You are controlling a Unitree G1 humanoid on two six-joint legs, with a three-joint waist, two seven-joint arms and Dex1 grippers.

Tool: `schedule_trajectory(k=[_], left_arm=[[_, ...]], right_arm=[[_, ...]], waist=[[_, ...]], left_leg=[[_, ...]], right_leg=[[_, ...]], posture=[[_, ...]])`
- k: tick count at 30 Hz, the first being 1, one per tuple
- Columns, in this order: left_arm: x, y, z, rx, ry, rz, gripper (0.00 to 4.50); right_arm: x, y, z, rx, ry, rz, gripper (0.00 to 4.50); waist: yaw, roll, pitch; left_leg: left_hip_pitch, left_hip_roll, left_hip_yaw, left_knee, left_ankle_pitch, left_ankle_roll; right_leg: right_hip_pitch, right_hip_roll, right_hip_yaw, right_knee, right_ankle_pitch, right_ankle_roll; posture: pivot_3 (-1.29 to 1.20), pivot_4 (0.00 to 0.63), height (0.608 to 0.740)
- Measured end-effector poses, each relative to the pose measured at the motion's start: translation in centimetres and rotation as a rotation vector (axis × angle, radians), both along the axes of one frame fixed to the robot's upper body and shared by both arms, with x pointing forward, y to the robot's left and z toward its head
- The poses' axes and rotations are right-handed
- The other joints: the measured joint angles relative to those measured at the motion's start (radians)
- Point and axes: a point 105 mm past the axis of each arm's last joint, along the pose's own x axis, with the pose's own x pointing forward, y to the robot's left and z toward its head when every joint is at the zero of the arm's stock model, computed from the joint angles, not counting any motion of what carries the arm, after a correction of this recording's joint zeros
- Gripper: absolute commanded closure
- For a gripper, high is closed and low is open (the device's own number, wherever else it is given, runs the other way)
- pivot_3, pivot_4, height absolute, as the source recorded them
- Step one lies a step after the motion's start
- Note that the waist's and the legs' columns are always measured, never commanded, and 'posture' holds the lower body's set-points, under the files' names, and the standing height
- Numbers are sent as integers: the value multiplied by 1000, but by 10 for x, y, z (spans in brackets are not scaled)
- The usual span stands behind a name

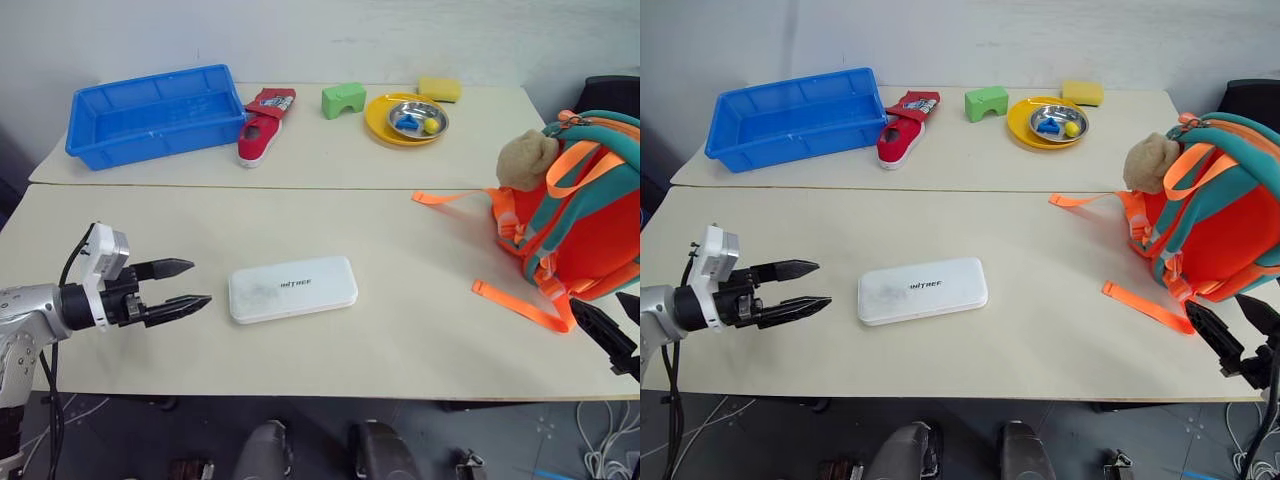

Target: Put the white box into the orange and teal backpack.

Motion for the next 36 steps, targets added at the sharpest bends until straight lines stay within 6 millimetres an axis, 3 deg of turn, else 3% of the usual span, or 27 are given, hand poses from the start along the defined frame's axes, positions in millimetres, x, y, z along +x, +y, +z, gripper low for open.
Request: schedule_trajectory(k=[18,22,28,32,34,36], left_arm=[[8,1,-1,19,-27,41,0],[12,5,-3,59,-48,83,867],[18,15,-21,177,-86,164,2707],[23,8,-38,201,-65,159,3952],[24,0,-45,197,-52,139,4475],[25,-10,-52,195,-35,113,4475]], right_arm=[[3,3,-6,-7,24,5,38],[9,14,-6,-27,30,68,954],[37,78,-2,-80,5,353,3034],[55,122,-15,-75,24,498,4391],[68,134,-17,-95,19,525,4500],[80,139,-21,-125,30,529,4500]], waist=[[1,0,0],[-1,0,0],[1,0,0],[3,0,0],[2,0,0],[3,-1,0]], left_leg=[[0,0,0,1,0,1],[1,0,1,1,0,1],[1,0,1,1,0,0],[0,0,1,3,0,0],[0,0,1,4,1,0],[0,-1,1,4,1,0]], right_leg=[[0,0,0,1,0,0],[0,1,1,2,0,0],[0,1,1,3,0,0],[-1,1,0,4,0,0],[-1,1,1,4,0,0],[-1,0,0,5,0,0]], posture=[[0,150,740],[0,150,740],[0,150,740],[0,150,740],[0,150,740],[0,150,740]])
